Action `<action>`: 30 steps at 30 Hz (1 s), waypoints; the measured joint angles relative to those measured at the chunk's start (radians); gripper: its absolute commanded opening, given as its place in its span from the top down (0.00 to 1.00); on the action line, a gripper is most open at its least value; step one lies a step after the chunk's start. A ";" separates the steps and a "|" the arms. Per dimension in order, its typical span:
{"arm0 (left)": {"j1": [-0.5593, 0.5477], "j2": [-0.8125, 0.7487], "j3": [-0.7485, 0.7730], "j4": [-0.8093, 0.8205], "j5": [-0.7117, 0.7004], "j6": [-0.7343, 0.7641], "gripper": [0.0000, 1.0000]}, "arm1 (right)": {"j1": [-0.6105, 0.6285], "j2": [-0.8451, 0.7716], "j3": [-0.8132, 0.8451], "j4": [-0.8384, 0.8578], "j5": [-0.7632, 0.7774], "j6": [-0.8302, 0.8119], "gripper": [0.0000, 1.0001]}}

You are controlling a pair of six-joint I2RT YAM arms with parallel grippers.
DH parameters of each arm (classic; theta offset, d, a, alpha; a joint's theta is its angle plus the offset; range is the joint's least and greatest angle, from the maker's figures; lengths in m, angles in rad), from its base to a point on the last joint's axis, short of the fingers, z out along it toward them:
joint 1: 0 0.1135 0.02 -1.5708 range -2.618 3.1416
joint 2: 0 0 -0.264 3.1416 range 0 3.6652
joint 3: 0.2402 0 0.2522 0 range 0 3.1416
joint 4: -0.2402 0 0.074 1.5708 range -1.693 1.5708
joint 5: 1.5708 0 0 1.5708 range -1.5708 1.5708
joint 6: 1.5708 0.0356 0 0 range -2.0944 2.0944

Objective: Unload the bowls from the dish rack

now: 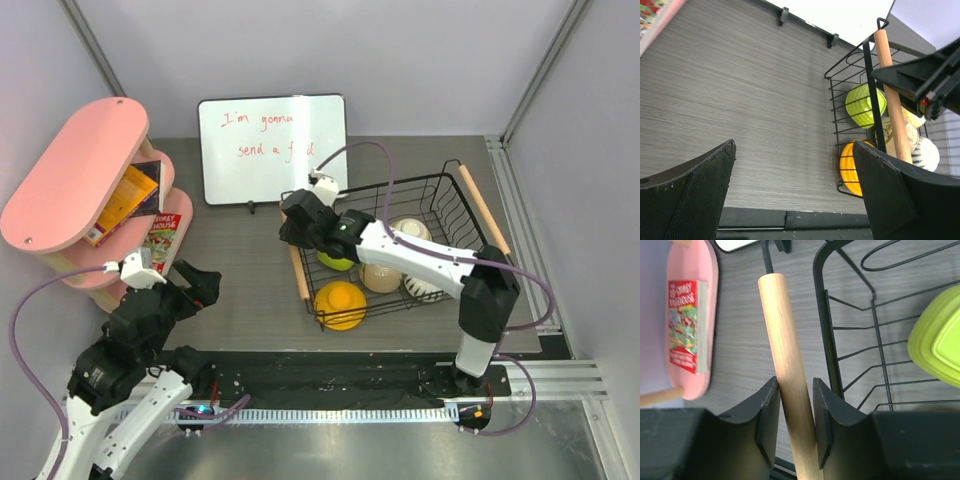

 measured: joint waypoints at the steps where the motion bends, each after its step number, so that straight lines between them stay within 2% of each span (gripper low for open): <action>1: 0.000 -0.006 0.003 -0.011 -0.013 -0.002 0.02 | -0.001 0.029 0.029 0.000 -0.001 0.005 0.99; 9: 0.000 -0.007 0.008 -0.037 -0.060 -0.011 0.02 | -0.016 0.226 0.231 0.082 -0.042 0.090 0.99; 18: 0.000 -0.054 0.008 -0.041 -0.079 -0.025 0.02 | -0.039 0.352 0.381 0.114 -0.110 0.138 0.98; 22: 0.000 -0.053 0.008 -0.042 -0.080 -0.025 0.02 | -0.049 0.394 0.438 0.115 -0.151 0.138 0.79; 23: 0.000 -0.053 0.008 -0.042 -0.080 -0.025 0.02 | -0.051 0.396 0.438 0.119 -0.161 0.137 0.67; 25: 0.000 -0.053 0.008 -0.041 -0.080 -0.024 0.04 | -0.052 0.388 0.421 0.137 -0.171 0.129 0.64; 26: 0.000 -0.053 0.008 -0.041 -0.080 -0.025 0.04 | -0.052 0.374 0.388 0.161 -0.180 0.124 0.59; 30: 0.000 -0.054 0.003 -0.040 -0.079 -0.024 0.05 | -0.051 0.274 0.225 0.239 -0.220 0.089 0.54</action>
